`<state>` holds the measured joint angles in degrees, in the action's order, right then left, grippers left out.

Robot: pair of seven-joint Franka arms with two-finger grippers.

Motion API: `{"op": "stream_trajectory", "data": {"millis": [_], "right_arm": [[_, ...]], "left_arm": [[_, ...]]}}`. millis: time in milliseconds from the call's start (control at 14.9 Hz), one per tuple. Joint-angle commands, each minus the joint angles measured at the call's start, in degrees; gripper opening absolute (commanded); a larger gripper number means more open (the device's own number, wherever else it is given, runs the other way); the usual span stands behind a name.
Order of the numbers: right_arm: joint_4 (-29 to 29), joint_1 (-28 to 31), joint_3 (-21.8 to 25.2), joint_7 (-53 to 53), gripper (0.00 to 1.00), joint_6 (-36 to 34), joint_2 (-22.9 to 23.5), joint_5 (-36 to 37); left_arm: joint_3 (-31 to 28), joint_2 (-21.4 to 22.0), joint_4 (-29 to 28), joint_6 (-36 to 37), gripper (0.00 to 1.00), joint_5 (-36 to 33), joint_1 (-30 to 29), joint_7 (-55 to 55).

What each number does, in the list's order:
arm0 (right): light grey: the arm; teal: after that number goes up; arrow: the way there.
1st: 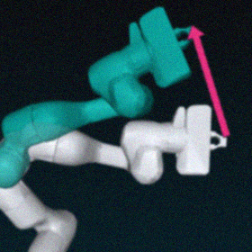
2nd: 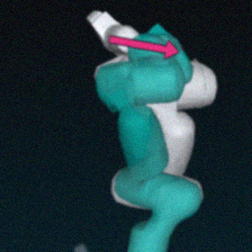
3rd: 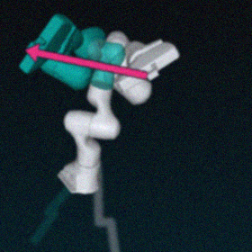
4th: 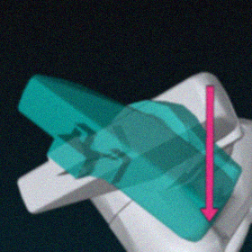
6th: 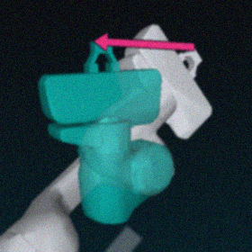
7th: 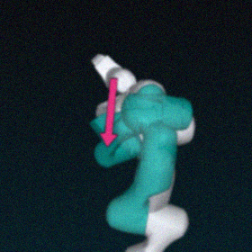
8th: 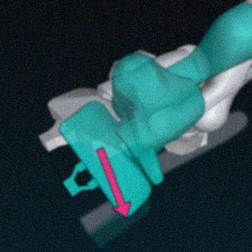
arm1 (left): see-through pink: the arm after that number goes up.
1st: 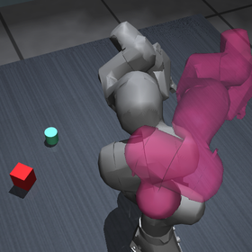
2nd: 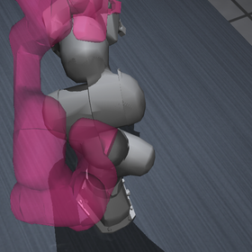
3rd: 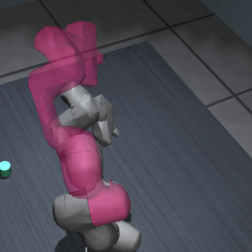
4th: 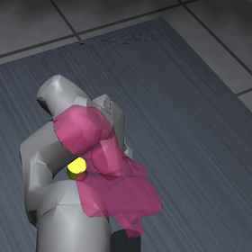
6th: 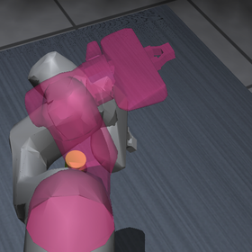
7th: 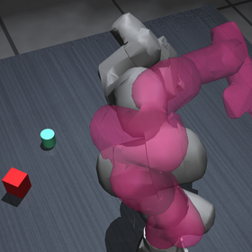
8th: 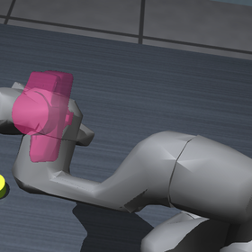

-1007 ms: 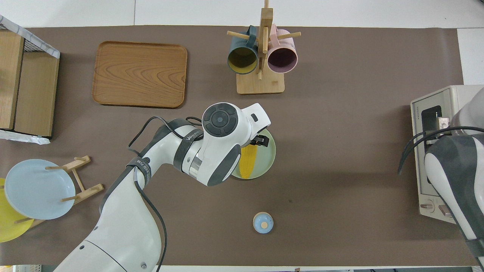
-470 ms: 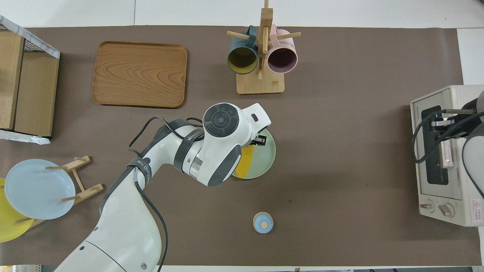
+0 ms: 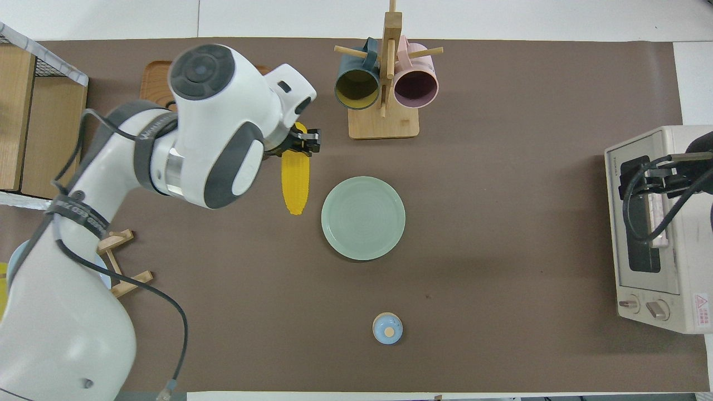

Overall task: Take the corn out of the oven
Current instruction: 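Carry the corn with the left gripper onto the wooden tray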

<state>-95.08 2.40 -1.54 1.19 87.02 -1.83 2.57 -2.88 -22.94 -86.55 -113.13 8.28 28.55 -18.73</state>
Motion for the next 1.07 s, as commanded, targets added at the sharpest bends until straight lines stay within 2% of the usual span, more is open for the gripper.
{"op": "stream_trajectory", "data": {"millis": [0, 269, 403, 672, 806, 1007], "right_arm": [[1.6, 0.1, 0.0, 2.0, 1.00, -1.4, 0.5, -1.3], [1.5, 0.7, 0.0, 1.8, 1.00, -0.8, 0.5, -1.7], [1.5, 0.8, 0.0, 1.8, 1.00, -0.2, 0.6, -1.8], [1.5, 0.2, 0.0, 1.7, 1.00, -0.8, -0.4, -2.9], [1.6, 0.2, 0.0, 1.7, 1.00, -0.7, -0.4, -3.7], [1.6, 0.3, 0.0, 1.8, 1.00, -0.7, -0.4, -3.8]], "left_arm": [[0.7, -3.7, 4.8, 1.4, 0.00, 0.4, -7.0, 3.2], [1.3, -14.2, 15.3, 0.8, 0.00, 0.5, -13.6, 7.0], [1.4, -18.0, 17.7, -2.8, 0.00, 0.6, -15.5, 7.7], [2.8, -20.2, 17.7, -8.1, 0.00, 0.6, -19.6, 10.8], [3.0, -22.3, 17.9, -10.3, 0.00, 0.6, -19.9, 12.1], [3.0, -22.9, 17.9, -11.0, 0.00, 0.6, -20.2, 14.0]]}}
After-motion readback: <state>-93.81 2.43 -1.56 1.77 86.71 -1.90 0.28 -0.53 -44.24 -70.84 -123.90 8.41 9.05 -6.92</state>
